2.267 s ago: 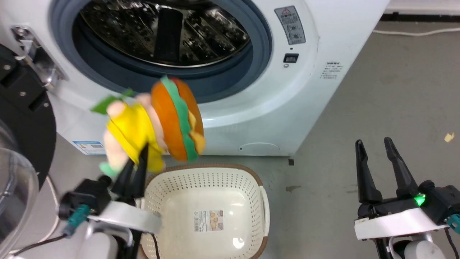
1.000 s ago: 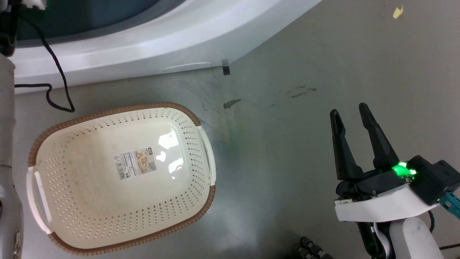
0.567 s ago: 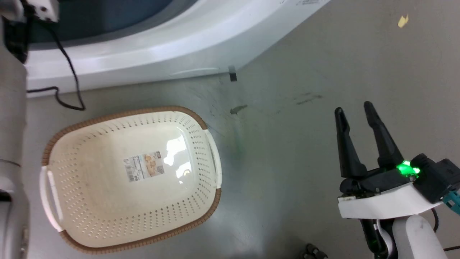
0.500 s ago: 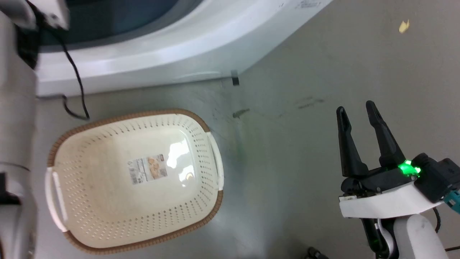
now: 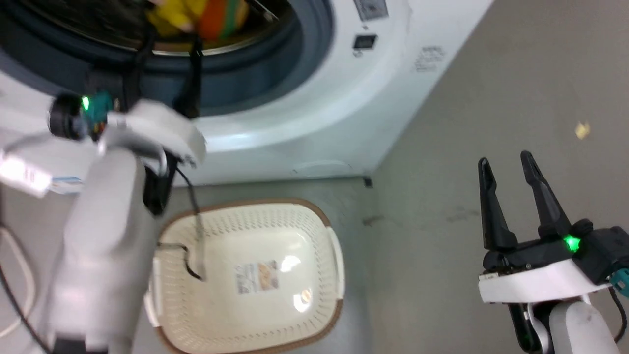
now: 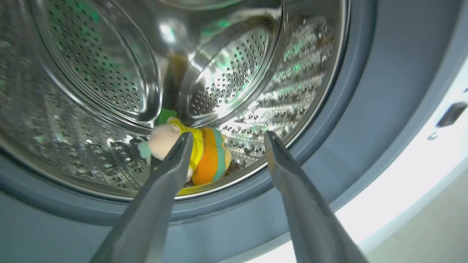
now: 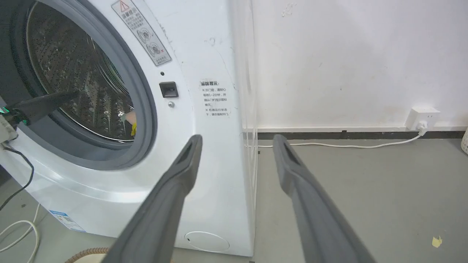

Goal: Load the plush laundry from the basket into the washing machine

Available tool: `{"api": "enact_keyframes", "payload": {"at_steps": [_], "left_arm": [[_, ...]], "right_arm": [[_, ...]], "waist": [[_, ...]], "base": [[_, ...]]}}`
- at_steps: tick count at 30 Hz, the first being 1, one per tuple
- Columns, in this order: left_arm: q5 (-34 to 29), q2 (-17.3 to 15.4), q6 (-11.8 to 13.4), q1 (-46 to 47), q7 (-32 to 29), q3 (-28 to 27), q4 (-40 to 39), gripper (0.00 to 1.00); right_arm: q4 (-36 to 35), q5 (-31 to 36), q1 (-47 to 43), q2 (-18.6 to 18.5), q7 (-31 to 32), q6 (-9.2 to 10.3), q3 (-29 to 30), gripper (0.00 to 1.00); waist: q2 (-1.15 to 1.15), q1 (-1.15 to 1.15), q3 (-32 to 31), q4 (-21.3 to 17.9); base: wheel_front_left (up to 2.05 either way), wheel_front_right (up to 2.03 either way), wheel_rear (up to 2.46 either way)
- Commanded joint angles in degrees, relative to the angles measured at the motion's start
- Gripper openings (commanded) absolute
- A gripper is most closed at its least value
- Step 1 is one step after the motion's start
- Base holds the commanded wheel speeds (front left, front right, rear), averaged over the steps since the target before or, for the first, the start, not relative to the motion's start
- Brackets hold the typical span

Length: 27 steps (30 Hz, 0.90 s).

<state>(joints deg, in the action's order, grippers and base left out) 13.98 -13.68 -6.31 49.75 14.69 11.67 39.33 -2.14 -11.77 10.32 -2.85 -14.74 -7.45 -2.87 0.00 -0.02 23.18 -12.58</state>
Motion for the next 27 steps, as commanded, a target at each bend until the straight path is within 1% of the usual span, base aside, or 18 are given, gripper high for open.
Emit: {"api": "enact_keyframes", "payload": {"at_steps": [1,2,7,12,18,22,27], "left_arm": [[0.56,0.23,-0.32,-5.84,0.28,-1.3,-5.45,1.0],[0.56,0.23,-0.32,-5.84,0.28,-1.3,-5.45,1.0],[0.42,1.54,0.61,-19.42,0.29,-4.62,-19.54,1.0],[-0.49,2.98,1.51,-30.97,0.29,-5.99,-27.89,1.0],[-1.79,5.2,2.08,-40.44,0.3,-6.42,-31.81,1.0],[-3.57,6.31,1.84,-44.01,0.3,-6.25,-33.85,1.0],[-4.71,7.48,1.34,-47.02,0.3,-5.65,-33.85,1.0]], "right_arm": [[0.39,0.74,-1.31,-0.03,-0.26,-0.03,0.47,1.0],[0.39,0.74,-1.31,-0.03,-0.26,-0.03,0.47,1.0],[0.93,1.86,-3.09,-0.03,-0.26,-0.03,1.07,1.0],[1.6,2.27,-4.92,-0.03,-0.26,-0.03,1.24,1.0],[2.53,1.61,-7.14,-0.03,-0.26,-0.03,1.42,1.0],[3.76,0.9,-8.5,-0.03,-0.26,-0.03,1.41,1.0],[5.69,0.87,-9.87,-0.03,-0.26,-0.03,1.18,1.0]], "waist": [[0.0,0.02,-6.11,5.43],[0.0,0.02,-6.11,5.43],[0.0,0.02,-10.27,8.85],[0.0,0.02,-13.23,11.1],[0.0,0.02,-15.28,12.58],[0.0,0.02,-16.29,12.88],[0.0,0.02,-17.17,12.69]], "base": [[0.0,0.0,0.0],[0.0,0.0,0.0],[0.0,0.0,0.0],[0.0,0.0,0.0],[0.0,0.0,0.0],[0.0,0.0,0.0],[0.0,0.0,0.0]]}}
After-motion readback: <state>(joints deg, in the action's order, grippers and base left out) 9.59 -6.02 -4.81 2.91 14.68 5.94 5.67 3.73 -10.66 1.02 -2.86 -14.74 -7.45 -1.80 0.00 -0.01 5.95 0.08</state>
